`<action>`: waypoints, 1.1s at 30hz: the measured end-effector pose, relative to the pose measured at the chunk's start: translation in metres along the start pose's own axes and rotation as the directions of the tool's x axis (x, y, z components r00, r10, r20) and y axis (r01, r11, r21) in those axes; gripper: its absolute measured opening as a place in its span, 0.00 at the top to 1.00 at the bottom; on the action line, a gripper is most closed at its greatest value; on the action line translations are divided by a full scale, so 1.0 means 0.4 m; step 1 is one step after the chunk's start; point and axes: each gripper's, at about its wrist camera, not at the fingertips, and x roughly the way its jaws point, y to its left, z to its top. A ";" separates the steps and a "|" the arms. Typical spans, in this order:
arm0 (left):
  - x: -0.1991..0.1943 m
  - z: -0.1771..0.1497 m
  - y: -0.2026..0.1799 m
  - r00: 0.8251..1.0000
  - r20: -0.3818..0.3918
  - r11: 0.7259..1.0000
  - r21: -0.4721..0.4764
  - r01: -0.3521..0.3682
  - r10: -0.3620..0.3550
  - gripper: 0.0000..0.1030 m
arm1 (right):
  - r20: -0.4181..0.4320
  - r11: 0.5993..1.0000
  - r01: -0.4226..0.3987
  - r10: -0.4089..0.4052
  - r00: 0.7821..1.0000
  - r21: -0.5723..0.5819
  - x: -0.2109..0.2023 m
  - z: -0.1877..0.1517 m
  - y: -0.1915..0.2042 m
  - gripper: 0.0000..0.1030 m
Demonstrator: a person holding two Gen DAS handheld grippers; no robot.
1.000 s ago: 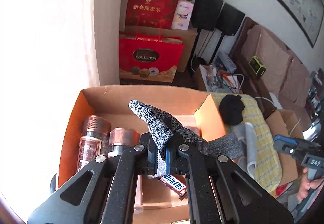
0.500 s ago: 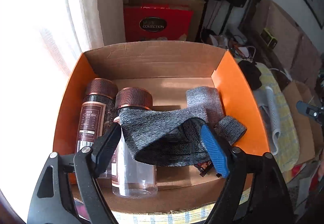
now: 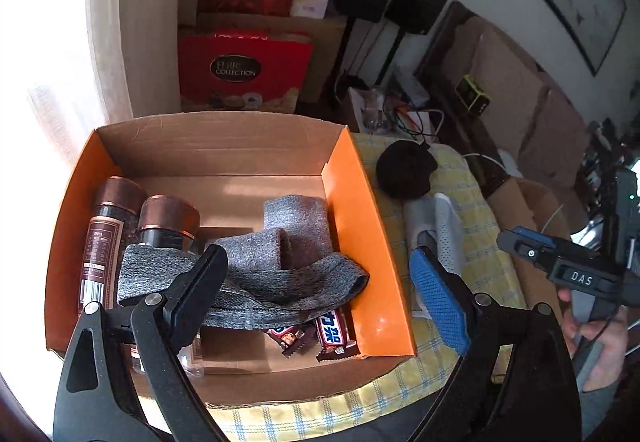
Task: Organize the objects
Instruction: 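Move the right gripper to the grey mesh fabric on the bed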
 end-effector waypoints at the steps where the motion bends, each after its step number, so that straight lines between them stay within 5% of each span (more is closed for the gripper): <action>1: 0.005 0.001 -0.012 1.000 -0.006 1.000 0.002 0.014 -0.014 0.10 | 0.000 1.000 0.005 -0.005 1.000 0.003 -0.001 -0.001 -0.006 0.26; 4: 0.017 0.002 -0.047 0.999 -0.015 0.999 0.009 0.051 -0.050 0.02 | 0.001 1.000 0.022 -0.022 1.000 0.010 -0.007 -0.003 -0.023 0.22; 13: 0.050 -0.004 -0.136 0.996 -0.016 0.995 0.031 0.093 -0.093 0.02 | -0.037 0.996 0.027 -0.024 0.999 0.087 0.022 -0.015 -0.075 0.20; 26: 0.085 -0.017 -0.173 0.994 -0.033 0.995 0.013 0.101 -0.101 0.02 | -0.109 0.991 0.086 -0.075 0.991 0.106 0.182 0.003 -0.026 0.18; 33: 0.106 -0.021 -0.185 0.993 -0.049 0.994 0.025 0.106 -0.104 0.02 | -0.098 0.988 0.150 -0.145 0.985 0.048 0.175 -0.021 -0.056 0.33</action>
